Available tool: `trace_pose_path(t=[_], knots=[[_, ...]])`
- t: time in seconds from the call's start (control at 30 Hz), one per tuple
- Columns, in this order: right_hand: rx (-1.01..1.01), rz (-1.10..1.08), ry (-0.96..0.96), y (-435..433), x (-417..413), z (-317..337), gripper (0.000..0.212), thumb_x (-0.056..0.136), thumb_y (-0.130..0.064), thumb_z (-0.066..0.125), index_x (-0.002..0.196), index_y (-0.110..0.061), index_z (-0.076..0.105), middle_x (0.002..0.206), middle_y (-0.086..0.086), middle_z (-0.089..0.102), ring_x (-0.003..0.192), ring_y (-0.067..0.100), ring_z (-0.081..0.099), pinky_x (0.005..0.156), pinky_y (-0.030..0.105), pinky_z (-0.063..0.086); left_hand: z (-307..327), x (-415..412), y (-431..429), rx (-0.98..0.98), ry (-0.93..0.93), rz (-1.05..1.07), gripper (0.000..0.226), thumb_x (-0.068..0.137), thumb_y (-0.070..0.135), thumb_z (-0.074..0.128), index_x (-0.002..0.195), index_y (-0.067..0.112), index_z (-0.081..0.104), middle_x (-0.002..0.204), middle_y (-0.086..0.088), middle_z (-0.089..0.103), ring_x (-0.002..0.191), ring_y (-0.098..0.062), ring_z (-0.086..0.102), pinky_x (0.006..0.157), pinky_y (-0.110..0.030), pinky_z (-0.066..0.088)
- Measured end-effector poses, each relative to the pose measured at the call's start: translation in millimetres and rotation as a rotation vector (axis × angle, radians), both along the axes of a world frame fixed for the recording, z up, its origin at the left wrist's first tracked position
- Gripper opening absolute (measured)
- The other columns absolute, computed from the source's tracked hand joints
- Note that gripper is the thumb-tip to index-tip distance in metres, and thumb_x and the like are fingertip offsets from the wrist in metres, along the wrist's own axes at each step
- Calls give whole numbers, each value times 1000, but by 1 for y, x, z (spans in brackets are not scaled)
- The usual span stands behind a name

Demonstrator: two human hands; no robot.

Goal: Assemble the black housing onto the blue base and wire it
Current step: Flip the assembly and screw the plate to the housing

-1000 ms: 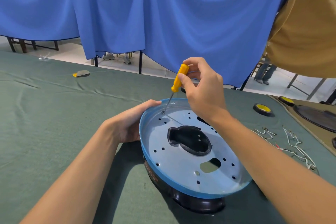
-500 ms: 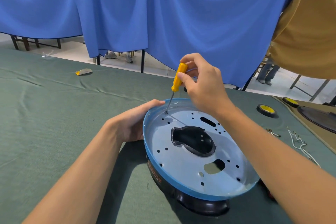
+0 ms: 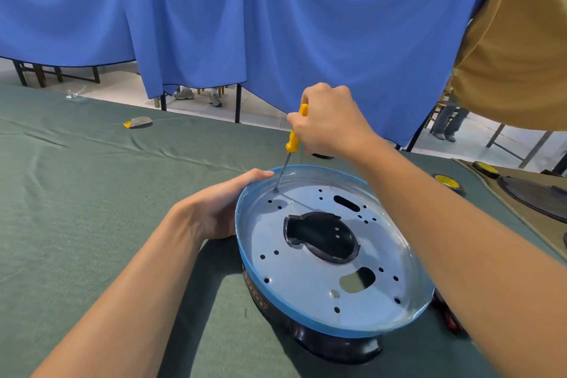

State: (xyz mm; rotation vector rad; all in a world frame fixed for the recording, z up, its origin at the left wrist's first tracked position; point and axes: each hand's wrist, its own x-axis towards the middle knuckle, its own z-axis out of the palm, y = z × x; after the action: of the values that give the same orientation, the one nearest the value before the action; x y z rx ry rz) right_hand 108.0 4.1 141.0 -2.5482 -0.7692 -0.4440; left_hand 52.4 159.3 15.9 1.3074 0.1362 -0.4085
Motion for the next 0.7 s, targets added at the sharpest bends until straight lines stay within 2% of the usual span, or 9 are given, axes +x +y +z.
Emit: trace_pose_path(t=[0.07,0.13,0.17,0.27,0.33,0.4,0.5,0.63,0.7], knots=[[-27,-61,11,-2,1,1,28,86,-16,49,62,-11,34,67,9,42,61,31,48,47,32,36,0,-1,0,6,-4,1,41,76,51,68,90,14,79,98,-11,74,78,-22,72,63,-30,58],[-60,-76,13,-3,0,1,36,87,-17,49,59,-13,28,62,5,30,56,24,30,45,31,22,1,-1,-1,11,-2,3,40,77,51,67,88,15,80,97,-11,75,77,-22,72,63,-29,58],[-76,-72,12,-3,-1,1,38,89,-19,50,59,-13,28,62,4,29,56,22,27,46,31,20,2,-1,-1,17,-5,5,40,77,51,67,88,15,80,96,-10,75,77,-22,72,63,-29,58],[-152,-36,-10,-1,-7,4,40,92,-31,52,62,-13,32,67,6,36,57,20,31,48,31,24,5,-3,-3,59,-6,14,36,84,48,62,83,16,79,91,-9,74,71,-21,71,60,-27,57],[-212,-2,-23,0,-10,7,38,93,-32,52,64,-13,35,70,6,40,58,20,35,49,31,28,9,-5,-4,113,13,37,37,86,47,60,79,15,78,85,-8,73,67,-21,69,58,-27,56],[-232,29,-42,0,-13,10,36,93,-31,52,66,-13,37,71,6,41,60,22,39,51,31,31,14,-6,-4,188,-7,30,46,86,55,58,94,14,75,94,-9,73,78,-24,69,71,-32,56],[-213,73,-71,1,-17,14,35,92,-34,54,67,-15,41,71,5,43,61,20,41,51,31,32,19,-4,-2,319,-71,-4,71,84,75,49,118,17,69,116,-10,72,109,-32,66,102,-45,48],[-279,118,-38,3,-20,13,30,92,-39,57,74,-17,47,75,2,44,64,18,44,52,30,32,19,-2,-2,458,-71,6,64,89,72,43,116,21,71,110,-5,74,105,-26,67,108,-49,42],[-308,128,3,5,-18,9,25,92,-39,57,86,-15,54,78,1,45,72,23,50,56,31,37,17,-3,-2,504,-52,-12,61,92,68,43,115,18,71,108,-7,74,101,-26,66,108,-48,42]])
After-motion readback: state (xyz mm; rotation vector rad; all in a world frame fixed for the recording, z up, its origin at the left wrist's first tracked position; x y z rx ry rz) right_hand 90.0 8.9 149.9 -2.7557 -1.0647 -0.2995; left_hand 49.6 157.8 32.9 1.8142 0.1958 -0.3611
